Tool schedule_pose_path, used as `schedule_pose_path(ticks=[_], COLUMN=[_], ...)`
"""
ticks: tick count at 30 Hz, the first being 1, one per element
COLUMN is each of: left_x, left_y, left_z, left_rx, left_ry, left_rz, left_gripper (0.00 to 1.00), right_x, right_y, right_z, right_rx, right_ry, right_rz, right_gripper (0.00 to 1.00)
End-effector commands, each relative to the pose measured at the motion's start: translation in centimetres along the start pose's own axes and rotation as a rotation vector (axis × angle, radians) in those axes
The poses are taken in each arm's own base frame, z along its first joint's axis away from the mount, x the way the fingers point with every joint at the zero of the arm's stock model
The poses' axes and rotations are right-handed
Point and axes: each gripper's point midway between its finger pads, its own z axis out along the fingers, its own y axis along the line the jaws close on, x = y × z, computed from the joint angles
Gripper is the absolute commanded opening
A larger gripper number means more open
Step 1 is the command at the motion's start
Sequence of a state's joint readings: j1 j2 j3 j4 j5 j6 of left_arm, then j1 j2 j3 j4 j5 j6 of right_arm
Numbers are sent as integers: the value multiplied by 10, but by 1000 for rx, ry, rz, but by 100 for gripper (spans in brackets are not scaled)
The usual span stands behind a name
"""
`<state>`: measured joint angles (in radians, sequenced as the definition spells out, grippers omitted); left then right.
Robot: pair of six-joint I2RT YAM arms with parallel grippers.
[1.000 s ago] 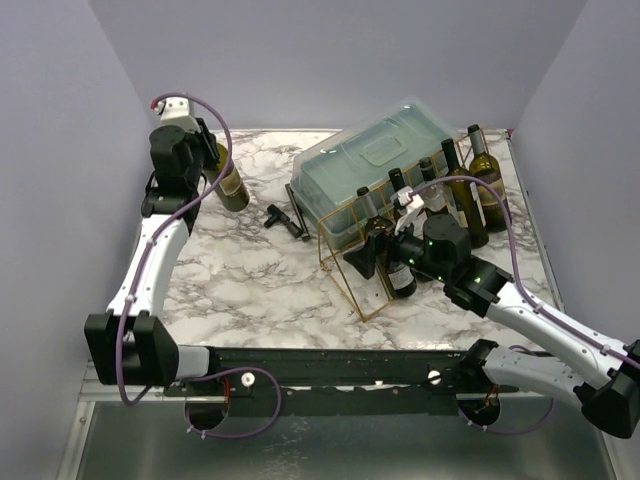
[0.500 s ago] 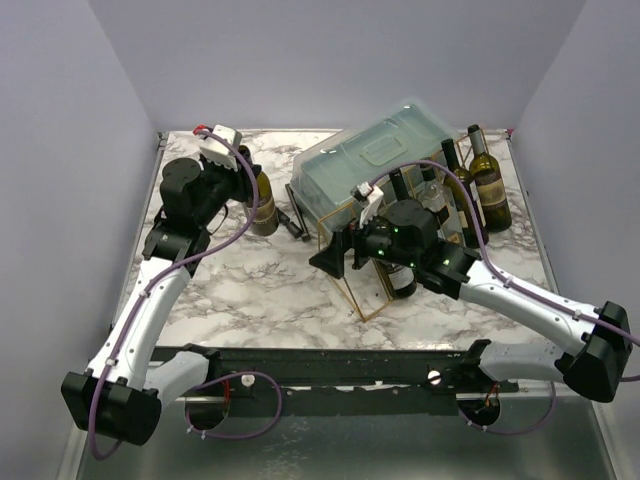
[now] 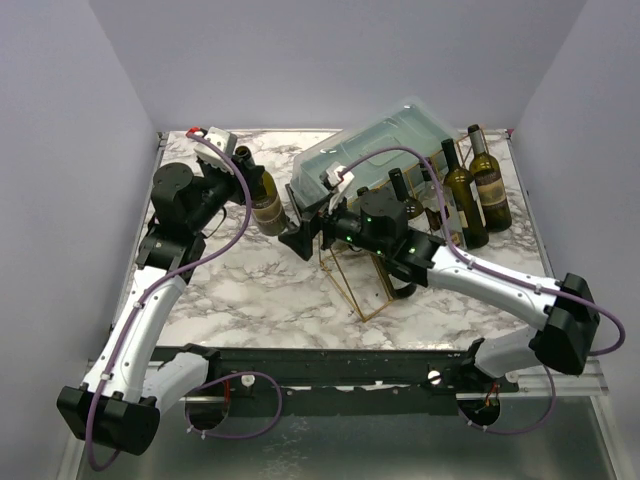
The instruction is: Put the wine bottle on the wine rack
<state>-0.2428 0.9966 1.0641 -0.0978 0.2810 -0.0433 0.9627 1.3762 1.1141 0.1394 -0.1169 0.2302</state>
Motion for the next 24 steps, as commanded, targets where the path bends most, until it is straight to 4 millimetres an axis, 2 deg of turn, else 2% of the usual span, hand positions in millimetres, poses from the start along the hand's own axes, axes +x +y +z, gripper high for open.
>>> schedule_pose_path(ticks=[1, 7, 18, 24], left_x=[-57, -55, -56, -54], left_y=[-13, -15, -20, -19], left_z=[-10, -7, -7, -6], left_rx=[50, 61, 87, 87], left_ry=[-184, -182, -186, -184], left_rz=[39, 35, 25, 30], left_gripper=[0, 0, 0, 0], right_x=[-41, -59, -46, -35], right_y=[2, 3, -11, -22], right_z=[29, 57, 101, 115], right_rx=[-19, -32, 10, 50], right_ry=[-169, -223, -196, -178], right_rz=[-110, -127, -107, -93], right_gripper=[100, 100, 100, 100])
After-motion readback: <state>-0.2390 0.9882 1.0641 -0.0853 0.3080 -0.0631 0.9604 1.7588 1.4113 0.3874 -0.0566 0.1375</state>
